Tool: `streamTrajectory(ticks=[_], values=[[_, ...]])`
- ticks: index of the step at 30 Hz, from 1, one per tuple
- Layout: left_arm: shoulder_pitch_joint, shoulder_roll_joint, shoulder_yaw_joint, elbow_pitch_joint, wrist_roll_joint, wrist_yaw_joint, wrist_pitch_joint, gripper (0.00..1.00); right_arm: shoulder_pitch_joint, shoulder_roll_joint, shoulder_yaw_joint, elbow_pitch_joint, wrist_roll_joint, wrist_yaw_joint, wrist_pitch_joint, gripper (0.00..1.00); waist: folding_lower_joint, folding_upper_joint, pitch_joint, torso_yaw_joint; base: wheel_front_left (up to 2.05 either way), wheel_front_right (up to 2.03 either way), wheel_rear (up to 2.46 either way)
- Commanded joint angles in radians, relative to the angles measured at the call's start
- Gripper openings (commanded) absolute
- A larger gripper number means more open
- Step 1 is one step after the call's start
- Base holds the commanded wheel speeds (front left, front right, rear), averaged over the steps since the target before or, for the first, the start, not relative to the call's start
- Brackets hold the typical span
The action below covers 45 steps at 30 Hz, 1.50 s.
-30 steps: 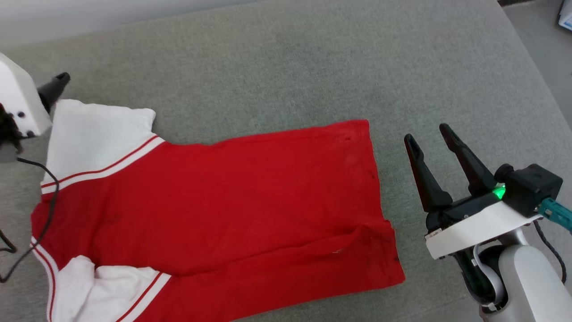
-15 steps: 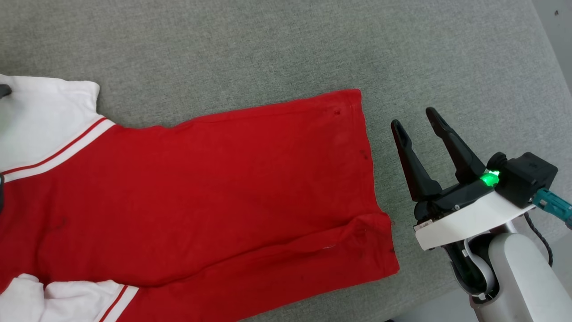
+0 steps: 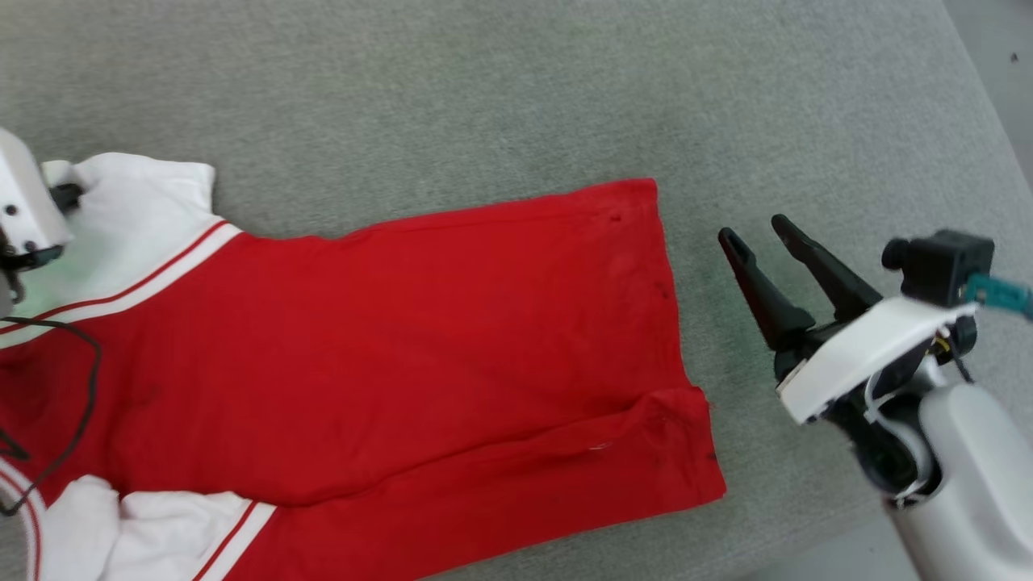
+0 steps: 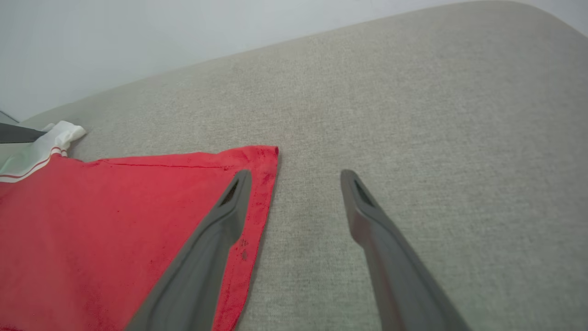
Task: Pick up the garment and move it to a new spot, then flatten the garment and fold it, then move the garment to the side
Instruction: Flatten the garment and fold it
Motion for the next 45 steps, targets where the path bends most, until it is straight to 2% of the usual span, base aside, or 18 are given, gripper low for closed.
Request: streamTrajectory(ticks=[1, 6, 10, 16, 23, 24, 26, 28, 35, 45], values=[[0.017, -0.015, -0.012, 0.007, 0.003, -0.012, -0.011, 0.0, -0.034, -0.018, 0.005, 0.027, 0.032, 0.0, 0.046, 1.0, -0.0001, 0.0, -0.03, 0.028, 0.0, 0.0, 0.0], [-0.027, -0.048, -0.04, -0.006, 0.023, -0.053, -0.056, 0.0, -0.151, -0.089, 0.045, 0.133, 0.142, 0.0, 0.255, 1.0, -0.0001, 0.0, -0.053, 0.085, 0.0, 0.0, 0.0], [-0.062, -0.077, -0.056, -0.015, 0.033, -0.074, -0.088, 0.0, -0.242, -0.121, 0.07, 0.213, 0.215, 0.0, 0.387, 1.0, -0.0001, 0.0, -0.044, 0.131, 0.0, 0.0, 0.0], [-0.106, -0.11, -0.072, -0.038, 0.043, -0.1, -0.133, 0.0, -0.349, -0.142, 0.116, 0.309, 0.274, 0.0, 0.514, 1.0, -0.0001, 0.0, -0.008, 0.187, 0.0, 0.0, 0.0], [-0.117, -0.117, -0.086, -0.049, 0.059, -0.111, -0.154, 0.0, -0.398, -0.145, 0.212, 0.408, 0.308, 0.0, 0.65, 1.0, -0.0001, 0.0, 0.012, 0.214, 0.0, 0.0, 0.0], [-0.117, -0.117, -0.087, -0.05, 0.06, -0.111, -0.156, 0.0, -0.399, -0.142, 0.224, 0.416, 0.313, -0.001, 0.666, 0.72, -0.0001, 0.0, 0.014, 0.215, 0.0, 0.0, 0.0], [-0.114, -0.117, -0.089, -0.051, 0.061, -0.112, -0.161, 0.0, -0.401, -0.14, 0.25, 0.432, 0.321, 0.0, 0.702, 0.0, -0.0001, 0.0, 0.015, 0.217, 0.0, 0.0, 0.0], [-0.107, -0.119, -0.089, -0.052, 0.06, -0.11, -0.167, 0.0, -0.407, -0.138, 0.27, 0.43, 0.327, 0.0, 0.71, 0.0, -0.0001, 0.0, 0.014, 0.218, 0.0, 0.0, 0.0], [-0.063, -0.127, -0.064, -0.049, 0.043, -0.105, -0.227, 0.0, -0.463, -0.18, 0.274, 0.377, 0.316, 0.0, 0.577, 0.0, -0.0001, 0.0, -0.03, 0.221, 0.0, 0.0, 0.0], [0.063, -0.119, -0.023, -0.074, 0.007, -0.122, -0.318, 0.0, -0.425, -0.224, 0.284, 0.366, 0.317, 0.0, 0.465, 0.0, -0.0001, 0.0, -0.169, 0.224, 0.0, 0.0, 0.0]])
